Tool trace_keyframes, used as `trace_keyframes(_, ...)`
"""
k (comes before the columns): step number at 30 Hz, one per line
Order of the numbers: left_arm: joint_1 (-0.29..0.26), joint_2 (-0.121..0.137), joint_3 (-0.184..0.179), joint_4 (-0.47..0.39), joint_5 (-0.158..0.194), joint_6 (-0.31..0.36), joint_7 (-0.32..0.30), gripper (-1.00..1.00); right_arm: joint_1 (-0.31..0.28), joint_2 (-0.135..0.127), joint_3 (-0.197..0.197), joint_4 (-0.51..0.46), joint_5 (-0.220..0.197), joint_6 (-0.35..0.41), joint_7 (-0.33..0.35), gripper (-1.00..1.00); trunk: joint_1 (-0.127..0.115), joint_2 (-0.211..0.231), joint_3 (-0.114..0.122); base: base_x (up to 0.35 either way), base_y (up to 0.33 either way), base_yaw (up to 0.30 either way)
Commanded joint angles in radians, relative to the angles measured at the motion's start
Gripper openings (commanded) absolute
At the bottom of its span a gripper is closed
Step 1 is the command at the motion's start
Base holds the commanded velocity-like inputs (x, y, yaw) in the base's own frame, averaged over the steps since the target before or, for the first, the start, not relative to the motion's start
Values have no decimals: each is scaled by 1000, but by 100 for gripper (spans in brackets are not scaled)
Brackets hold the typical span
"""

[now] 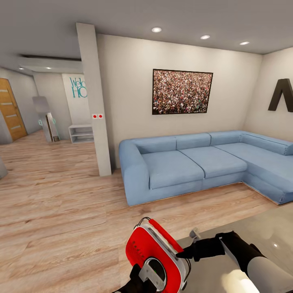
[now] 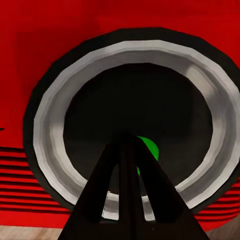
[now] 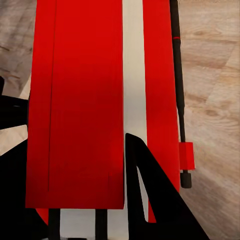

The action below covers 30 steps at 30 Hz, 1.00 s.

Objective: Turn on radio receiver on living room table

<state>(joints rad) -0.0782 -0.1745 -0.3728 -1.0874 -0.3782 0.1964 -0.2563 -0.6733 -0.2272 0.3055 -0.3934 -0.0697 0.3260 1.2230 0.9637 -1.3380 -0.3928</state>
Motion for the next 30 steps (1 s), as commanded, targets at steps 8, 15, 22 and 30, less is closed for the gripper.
trace_keyframes(8,0,0,0,-8,1,-3,3,-100,0,0,-5,-1,-1,-8,-347,-100,0,0,0,0,0,0)
trace_keyframes(15,0,0,11,-8,1,-19,5,-100,0,-1,-9,-1,-1,-7,-428,-100,0,0,0,0,0,0)
trace_keyframes(22,0,0,78,-8,0,-20,10,-100,0,-1,-9,-1,-2,-8,-538,-100,0,0,0,0,0,0)
trace_keyframes(30,0,0,639,5,15,-152,96,-100,0,-10,-24,-1,-2,2,-670,-100,0,0,0,0,0,0)
